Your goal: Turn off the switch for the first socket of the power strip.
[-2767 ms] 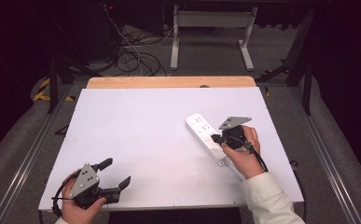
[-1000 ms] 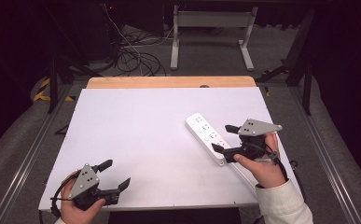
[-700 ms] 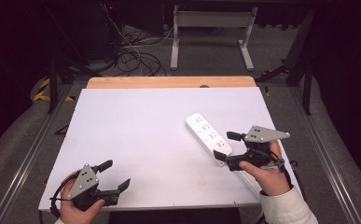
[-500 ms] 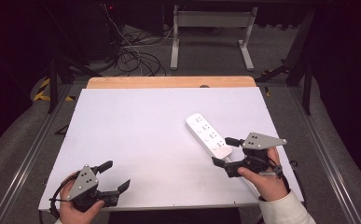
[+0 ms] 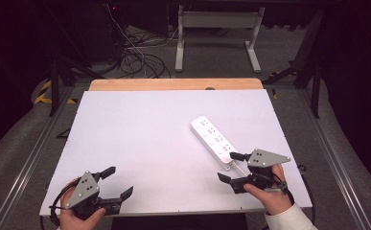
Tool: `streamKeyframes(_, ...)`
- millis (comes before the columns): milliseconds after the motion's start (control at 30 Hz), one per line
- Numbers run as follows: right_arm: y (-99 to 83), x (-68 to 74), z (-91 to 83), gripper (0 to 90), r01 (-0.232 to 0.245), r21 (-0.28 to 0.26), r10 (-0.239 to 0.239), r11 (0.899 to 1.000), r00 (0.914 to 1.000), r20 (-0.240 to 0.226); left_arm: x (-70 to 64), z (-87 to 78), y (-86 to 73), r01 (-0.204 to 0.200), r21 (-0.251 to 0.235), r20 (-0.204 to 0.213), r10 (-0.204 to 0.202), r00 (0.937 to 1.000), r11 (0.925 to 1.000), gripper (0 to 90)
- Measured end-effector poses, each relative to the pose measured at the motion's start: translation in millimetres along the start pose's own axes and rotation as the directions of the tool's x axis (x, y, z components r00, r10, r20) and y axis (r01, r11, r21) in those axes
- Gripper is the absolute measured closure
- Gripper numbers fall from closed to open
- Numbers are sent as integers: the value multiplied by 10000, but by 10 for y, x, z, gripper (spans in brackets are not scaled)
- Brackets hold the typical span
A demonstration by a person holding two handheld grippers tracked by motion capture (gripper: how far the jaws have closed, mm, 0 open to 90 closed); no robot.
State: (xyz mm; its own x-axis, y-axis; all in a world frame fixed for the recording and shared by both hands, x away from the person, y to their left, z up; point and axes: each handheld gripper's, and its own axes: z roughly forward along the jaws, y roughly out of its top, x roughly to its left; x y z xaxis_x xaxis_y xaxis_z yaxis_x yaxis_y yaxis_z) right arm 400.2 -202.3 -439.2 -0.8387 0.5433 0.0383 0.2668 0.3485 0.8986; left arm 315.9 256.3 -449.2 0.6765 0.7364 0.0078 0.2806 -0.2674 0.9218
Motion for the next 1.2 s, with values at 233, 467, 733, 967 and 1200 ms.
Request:
streamKeyframes(233,-214,-7,52,171,-141,-102,141,9998,9999,-47,-1,1,-2,-53,-8,28,53,10000,10000,151)
streamKeyframes(467,-343,-8,30,168,-225,-222,230,9995,9995,222,-4,20,-11,-143,47,61,143,9999,9999,150)
streamKeyframes(733,-457,17,48,165,27,460,-45,9989,9992,391,6,36,-27,-187,4,10,187,9998,9998,145)
streamKeyframes(967,-526,39,96,162,-43,702,12,9975,9990,440,12,54,-47,-492,69,-142,493,9987,9988,142)
streamKeyframes(1200,-527,19,106,161,233,692,-281,9973,9972,690,41,64,-72,-190,57,-182,191,9997,9998,145)
